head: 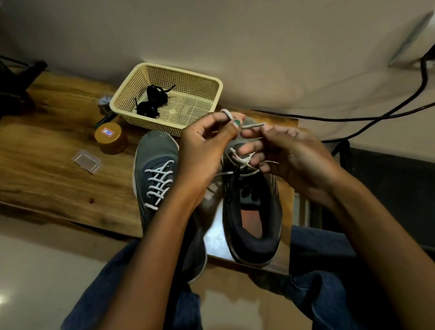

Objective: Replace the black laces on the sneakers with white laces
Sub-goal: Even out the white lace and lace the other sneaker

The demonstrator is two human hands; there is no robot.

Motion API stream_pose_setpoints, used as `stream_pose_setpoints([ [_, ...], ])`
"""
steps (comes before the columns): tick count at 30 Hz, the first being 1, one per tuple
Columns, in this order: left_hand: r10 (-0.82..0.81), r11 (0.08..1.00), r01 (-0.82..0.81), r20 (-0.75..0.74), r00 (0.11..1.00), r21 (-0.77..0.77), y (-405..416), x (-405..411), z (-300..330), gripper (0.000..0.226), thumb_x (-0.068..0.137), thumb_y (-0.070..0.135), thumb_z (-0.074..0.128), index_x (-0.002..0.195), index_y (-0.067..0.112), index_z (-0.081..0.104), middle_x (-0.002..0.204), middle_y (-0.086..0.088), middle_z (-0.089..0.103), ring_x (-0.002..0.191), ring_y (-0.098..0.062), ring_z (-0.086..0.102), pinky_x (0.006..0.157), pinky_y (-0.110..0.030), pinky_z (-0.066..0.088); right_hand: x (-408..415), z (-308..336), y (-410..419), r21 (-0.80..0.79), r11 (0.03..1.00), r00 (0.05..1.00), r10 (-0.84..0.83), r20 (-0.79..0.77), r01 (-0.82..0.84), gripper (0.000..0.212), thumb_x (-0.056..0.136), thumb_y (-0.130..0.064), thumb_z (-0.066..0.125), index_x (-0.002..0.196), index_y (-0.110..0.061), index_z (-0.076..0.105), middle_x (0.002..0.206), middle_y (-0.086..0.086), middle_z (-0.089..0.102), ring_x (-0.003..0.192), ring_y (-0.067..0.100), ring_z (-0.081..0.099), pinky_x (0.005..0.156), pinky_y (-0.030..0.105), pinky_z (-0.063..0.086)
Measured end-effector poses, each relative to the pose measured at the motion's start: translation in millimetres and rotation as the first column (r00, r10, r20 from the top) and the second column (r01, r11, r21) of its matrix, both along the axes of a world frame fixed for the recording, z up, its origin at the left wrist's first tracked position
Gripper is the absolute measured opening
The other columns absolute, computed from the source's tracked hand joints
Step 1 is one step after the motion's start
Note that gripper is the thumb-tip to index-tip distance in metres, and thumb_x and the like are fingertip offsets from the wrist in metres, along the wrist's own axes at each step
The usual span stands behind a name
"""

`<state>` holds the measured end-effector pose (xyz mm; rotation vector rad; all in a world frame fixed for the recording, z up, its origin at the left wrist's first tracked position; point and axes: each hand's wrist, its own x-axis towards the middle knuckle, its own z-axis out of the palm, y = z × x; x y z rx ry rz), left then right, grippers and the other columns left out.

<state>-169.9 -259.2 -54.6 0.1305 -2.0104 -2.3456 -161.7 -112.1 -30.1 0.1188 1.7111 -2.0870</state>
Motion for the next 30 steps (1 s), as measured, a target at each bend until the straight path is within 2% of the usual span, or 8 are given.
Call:
stream_pose_setpoints([
  [6, -0.019, 0.974, 0.0, -0.081, 0.997, -0.224, -1, -2, -7, 0.012, 0.086, 0.0, 0.065, 0.09, 0.01, 0.07, 0.083, 0.003, 0.068, 0.08, -0.004, 0.063, 0.08, -0.023, 0.051, 0, -1, 3, 0.06, 0.994, 0.995, -0.094, 0.03, 0.092, 0.014, 0.086, -0.019, 0.065, 0.097, -0.011, 0.066, 0.085, 0.01, 0.072, 0.067, 0.016, 0.066, 0.063, 0.022, 0.054],
  [11, -0.021, 0.952, -0.015, -0.114, 0.993, -0.307, -1, -4, -12, 0.015, 0.083, 0.001, 0.068, 0.083, 0.016, 0.07, 0.082, 0.005, 0.069, 0.078, -0.01, 0.064, 0.079, -0.033, 0.053, -2, 0, 7, 0.017, 0.992, 0.991, -0.124, 0.04, 0.124, 0.015, 0.086, -0.015, 0.065, 0.099, -0.008, 0.066, 0.088, 0.013, 0.071, 0.069, 0.018, 0.068, 0.066, 0.022, 0.056],
  [14, 0.008, 0.924, -0.044, -0.095, 0.995, -0.379, -2, -2, -12, 0.007, 0.081, 0.019, 0.072, 0.076, 0.024, 0.07, 0.079, 0.01, 0.07, 0.077, -0.01, 0.065, 0.076, -0.038, 0.056, -2, -4, 9, 0.1, 0.984, 0.989, -0.147, -0.005, 0.146, 0.015, 0.089, -0.006, 0.061, 0.103, -0.001, 0.065, 0.086, 0.013, 0.071, 0.068, 0.015, 0.068, 0.066, 0.02, 0.057],
  [17, 0.206, 0.759, -0.222, -0.098, 0.974, -0.612, -1, 1, -12, 0.027, 0.074, 0.052, 0.065, 0.064, 0.027, 0.06, 0.073, 0.014, 0.064, 0.072, -0.011, 0.06, 0.071, -0.035, 0.051, -3, -10, 11, 0.277, 0.943, 0.982, -0.166, -0.092, 0.185, 0.017, 0.093, -0.004, 0.056, 0.107, 0.002, 0.064, 0.086, 0.014, 0.07, 0.067, 0.014, 0.068, 0.065, 0.019, 0.057],
  [19, 0.286, 0.646, -0.302, -0.144, 0.947, -0.701, -2, 1, -9, 0.031, 0.074, 0.055, 0.064, 0.064, 0.029, 0.05, 0.085, 0.014, 0.057, 0.091, -0.016, 0.055, 0.083, -0.038, 0.045, -4, -11, 13, 0.376, 0.904, 0.976, -0.162, -0.144, 0.205, 0.015, 0.094, -0.003, 0.054, 0.105, 0.002, 0.063, 0.084, 0.014, 0.07, 0.067, 0.015, 0.067, 0.064, 0.02, 0.056],
  [22, 0.094, 0.629, -0.148, -0.114, 0.989, -0.763, 1, 0, -8, 0.019, 0.079, 0.048, 0.067, 0.087, 0.038, 0.053, 0.101, 0.016, 0.057, 0.11, -0.012, 0.045, 0.089, -0.031, 0.026, -3, -10, 13, 0.398, 0.897, 0.979, -0.145, -0.144, 0.192, 0.007, 0.092, -0.002, 0.057, 0.099, -0.003, 0.06, 0.083, 0.013, 0.071, 0.068, 0.018, 0.069, 0.065, 0.023, 0.057],
  [24, -0.084, 0.609, -0.021, -0.091, 0.992, -0.793, 6, 3, -10, 0.025, 0.081, 0.047, 0.067, 0.104, 0.045, 0.059, 0.098, 0.021, 0.063, 0.11, -0.006, 0.047, 0.089, -0.03, 0.022, -2, -9, 12, 0.353, 0.921, 0.984, -0.127, -0.124, 0.163, 0.007, 0.09, -0.002, 0.059, 0.096, -0.005, 0.056, 0.079, 0.012, 0.072, 0.066, 0.017, 0.069, 0.063, 0.024, 0.057],
  [30, -0.141, 0.62, -0.027, -0.145, 0.979, -0.784, 9, 6, -12, 0.01, 0.084, 0.04, 0.067, 0.09, 0.036, 0.073, 0.071, 0.023, 0.06, 0.084, 0.034, 0.029, 0.082, -0.028, 0.019, -1, -10, 17, 0.291, 0.95, 0.992, -0.092, -0.089, 0.114, 0.009, 0.089, -0.002, 0.06, 0.096, -0.006, 0.055, 0.082, 0.015, 0.073, 0.071, 0.019, 0.071, 0.061, 0.022, 0.057],
])
